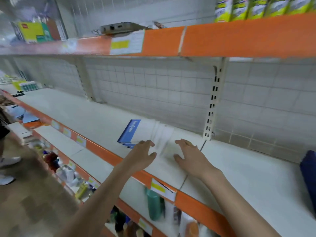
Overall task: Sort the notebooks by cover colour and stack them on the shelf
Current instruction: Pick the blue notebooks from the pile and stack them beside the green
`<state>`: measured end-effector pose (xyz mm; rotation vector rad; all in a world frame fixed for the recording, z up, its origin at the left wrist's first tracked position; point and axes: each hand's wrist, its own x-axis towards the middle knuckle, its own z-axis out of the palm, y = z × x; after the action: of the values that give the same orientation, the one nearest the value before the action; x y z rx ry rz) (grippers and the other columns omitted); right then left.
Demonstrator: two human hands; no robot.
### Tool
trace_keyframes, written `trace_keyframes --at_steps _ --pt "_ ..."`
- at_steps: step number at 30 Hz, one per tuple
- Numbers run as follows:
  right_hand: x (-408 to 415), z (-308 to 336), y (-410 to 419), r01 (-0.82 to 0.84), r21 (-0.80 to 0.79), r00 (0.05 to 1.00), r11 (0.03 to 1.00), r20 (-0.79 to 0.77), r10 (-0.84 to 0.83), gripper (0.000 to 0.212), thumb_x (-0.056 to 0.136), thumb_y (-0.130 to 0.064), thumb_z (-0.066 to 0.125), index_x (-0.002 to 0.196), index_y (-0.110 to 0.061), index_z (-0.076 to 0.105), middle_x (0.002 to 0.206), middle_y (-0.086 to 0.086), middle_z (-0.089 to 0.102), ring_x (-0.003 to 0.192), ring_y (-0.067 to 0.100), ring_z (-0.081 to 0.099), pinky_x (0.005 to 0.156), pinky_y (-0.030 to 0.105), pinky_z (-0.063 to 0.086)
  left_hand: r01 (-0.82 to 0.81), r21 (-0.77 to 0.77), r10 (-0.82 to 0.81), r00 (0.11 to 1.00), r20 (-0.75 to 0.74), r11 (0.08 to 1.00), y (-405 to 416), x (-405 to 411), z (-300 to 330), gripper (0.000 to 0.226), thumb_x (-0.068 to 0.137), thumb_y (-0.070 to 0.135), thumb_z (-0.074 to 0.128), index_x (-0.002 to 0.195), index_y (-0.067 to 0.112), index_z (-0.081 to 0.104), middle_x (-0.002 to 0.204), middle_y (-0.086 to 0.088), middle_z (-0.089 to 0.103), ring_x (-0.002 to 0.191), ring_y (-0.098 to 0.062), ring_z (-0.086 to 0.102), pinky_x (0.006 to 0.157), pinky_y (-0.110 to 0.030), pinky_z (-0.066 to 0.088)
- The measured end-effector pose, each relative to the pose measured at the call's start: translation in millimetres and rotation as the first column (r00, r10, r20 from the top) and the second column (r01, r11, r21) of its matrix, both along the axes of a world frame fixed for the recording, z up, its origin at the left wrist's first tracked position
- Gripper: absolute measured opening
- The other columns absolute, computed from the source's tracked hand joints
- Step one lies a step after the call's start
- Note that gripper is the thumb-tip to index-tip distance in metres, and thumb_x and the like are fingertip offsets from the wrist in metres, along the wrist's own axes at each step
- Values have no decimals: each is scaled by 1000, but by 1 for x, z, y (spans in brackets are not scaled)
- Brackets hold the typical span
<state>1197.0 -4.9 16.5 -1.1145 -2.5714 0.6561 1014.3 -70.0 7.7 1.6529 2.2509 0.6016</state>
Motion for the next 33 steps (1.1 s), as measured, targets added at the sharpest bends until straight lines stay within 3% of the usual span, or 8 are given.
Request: trace_keyframes --at_steps 8,12,20,24,33 --pt "-80 -5 -5 -1 11 1000 1000 8 1 53 98 -27 42 148 -17 24 156 1 21 143 17 21 117 36 3 -28 24 28 1000 5 999 -11 -82 -1 41 96 29 49 134 16 44 134 -6 45 115 -21 49 87 -28 43" --pt "-113 -4 0 -8 15 1000 1000 21 8 53 98 -25 42 147 -16 25 155 1 21 143 17 20 117 37 5 -23 25 22 1000 13 999 -9 -109 -7 42 95 27 48 135 16 43 132 -7 47 118 -21 48 94 -30 43" --pt "-170 -13 27 33 36 999 999 22 -34 53 96 -22 41 146 -16 27 153 -1 26 140 16 26 117 37 8 -5 16 4 1000 31 1000 21 -160 -19 41 96 29 47 135 17 41 123 -5 47 99 -19 50 79 -26 42" --pt "-199 -14 44 86 24 996 996 -6 -86 52 97 -25 42 147 -18 27 154 -2 23 141 15 25 117 35 5 17 -44 -19 999 -46 999 46 -180 -18 42 96 32 45 133 12 41 121 -9 50 112 -24 48 93 -37 45" --pt "-237 -14 62 183 1 983 983 11 -183 51 97 -22 38 146 -16 27 154 1 24 141 15 24 118 37 5 -52 -94 37 988 -152 994 90 -217 -15 45 96 40 43 127 7 41 127 -13 48 120 -28 41 97 -41 42"
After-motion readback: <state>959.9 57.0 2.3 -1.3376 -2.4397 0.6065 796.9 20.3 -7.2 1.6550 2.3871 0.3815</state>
